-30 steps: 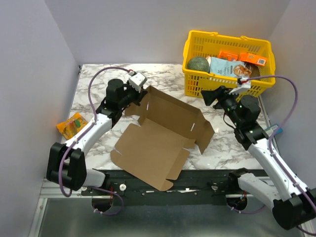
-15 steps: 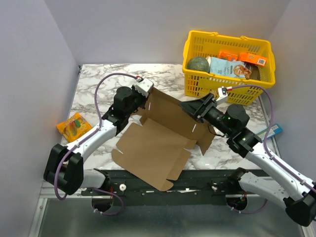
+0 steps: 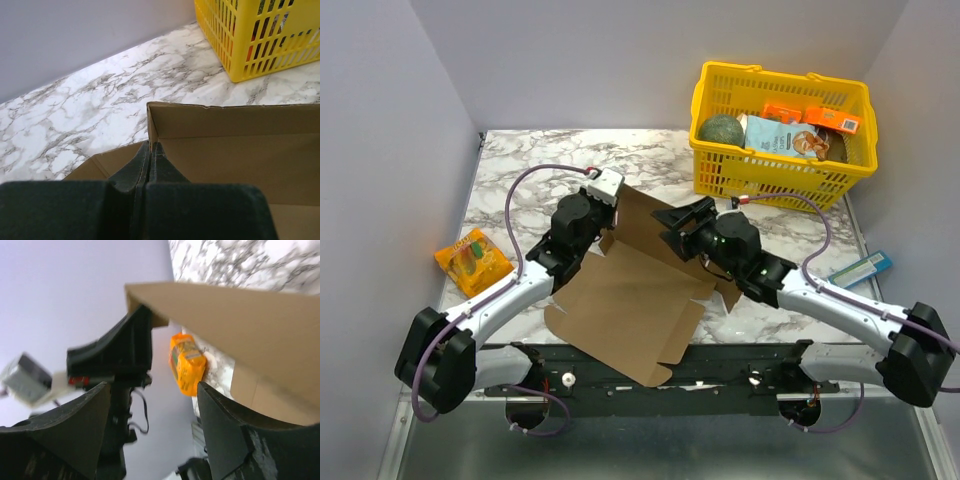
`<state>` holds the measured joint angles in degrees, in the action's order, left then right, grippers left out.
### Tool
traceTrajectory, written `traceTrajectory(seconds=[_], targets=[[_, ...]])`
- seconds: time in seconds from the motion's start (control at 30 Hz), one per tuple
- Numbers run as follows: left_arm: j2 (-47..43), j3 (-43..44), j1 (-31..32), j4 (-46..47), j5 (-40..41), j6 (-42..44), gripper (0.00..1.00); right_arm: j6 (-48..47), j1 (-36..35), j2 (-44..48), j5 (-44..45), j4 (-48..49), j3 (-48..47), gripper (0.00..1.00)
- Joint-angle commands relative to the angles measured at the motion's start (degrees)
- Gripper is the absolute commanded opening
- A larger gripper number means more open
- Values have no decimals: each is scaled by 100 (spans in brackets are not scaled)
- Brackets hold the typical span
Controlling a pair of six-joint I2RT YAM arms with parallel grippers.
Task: Fold the paper box
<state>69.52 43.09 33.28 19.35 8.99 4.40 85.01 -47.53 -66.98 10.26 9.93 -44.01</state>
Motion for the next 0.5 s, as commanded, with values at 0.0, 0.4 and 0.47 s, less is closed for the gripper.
traceTrajectory(seconds=[0.0,0.4,0.47], targets=[[-79,-169,135,95,366,-27,0,884,-20,-350,1161,-324,-370,78],[-228,-424,267,507,752,-19,0,2395,-2,-1176,2393,-2257,-1478,74],[-263,-485,285,604,762,-10,0,2564,-2,-1334,2384,-2443,-1628,73]])
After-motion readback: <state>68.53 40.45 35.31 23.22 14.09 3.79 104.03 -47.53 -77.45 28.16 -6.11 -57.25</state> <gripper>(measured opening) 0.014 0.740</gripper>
